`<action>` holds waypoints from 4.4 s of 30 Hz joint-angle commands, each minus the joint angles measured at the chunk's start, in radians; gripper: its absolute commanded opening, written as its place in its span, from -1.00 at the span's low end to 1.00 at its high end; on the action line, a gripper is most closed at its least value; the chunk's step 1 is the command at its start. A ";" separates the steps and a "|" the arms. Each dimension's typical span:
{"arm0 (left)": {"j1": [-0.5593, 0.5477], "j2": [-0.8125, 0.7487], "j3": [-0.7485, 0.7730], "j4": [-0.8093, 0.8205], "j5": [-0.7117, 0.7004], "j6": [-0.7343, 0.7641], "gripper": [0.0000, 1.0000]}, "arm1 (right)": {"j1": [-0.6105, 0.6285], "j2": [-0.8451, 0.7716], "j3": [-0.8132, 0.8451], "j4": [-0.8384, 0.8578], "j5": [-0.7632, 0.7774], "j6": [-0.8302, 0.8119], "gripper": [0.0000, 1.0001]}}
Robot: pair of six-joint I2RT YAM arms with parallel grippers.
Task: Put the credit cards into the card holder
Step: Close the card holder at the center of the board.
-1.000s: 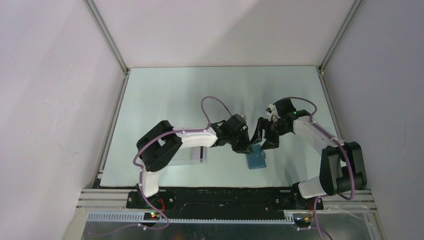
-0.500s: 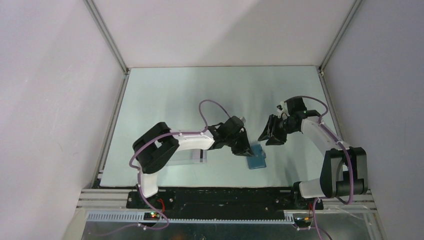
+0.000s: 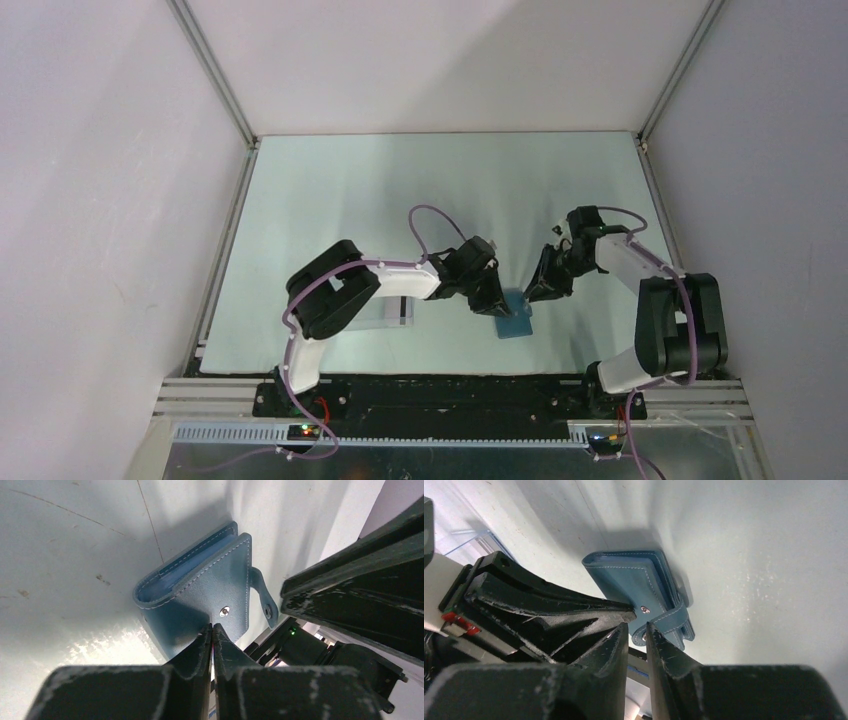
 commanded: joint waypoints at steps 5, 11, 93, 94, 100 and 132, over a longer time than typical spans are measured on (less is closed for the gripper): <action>-0.007 0.012 0.016 -0.007 -0.015 0.002 -0.83 | 0.075 0.079 -0.015 0.086 0.011 0.025 -0.56; -0.006 -0.038 0.016 -0.006 -0.018 0.039 -0.74 | 0.095 0.125 -0.022 0.142 0.040 0.035 -0.57; -0.008 -0.008 -0.039 0.216 -0.011 -0.096 -0.56 | 0.110 0.191 -0.044 0.167 0.066 0.025 -0.56; -0.008 -0.008 -0.038 0.216 -0.011 -0.096 -0.59 | 0.111 0.191 -0.044 0.167 0.066 0.025 -0.56; -0.010 -0.003 -0.038 0.215 -0.011 -0.096 -0.91 | 0.111 0.192 -0.044 0.167 0.066 0.025 -0.56; 0.002 -0.066 -0.068 0.121 -0.113 -0.010 -1.00 | 0.090 0.074 -0.021 0.123 0.044 0.025 -0.49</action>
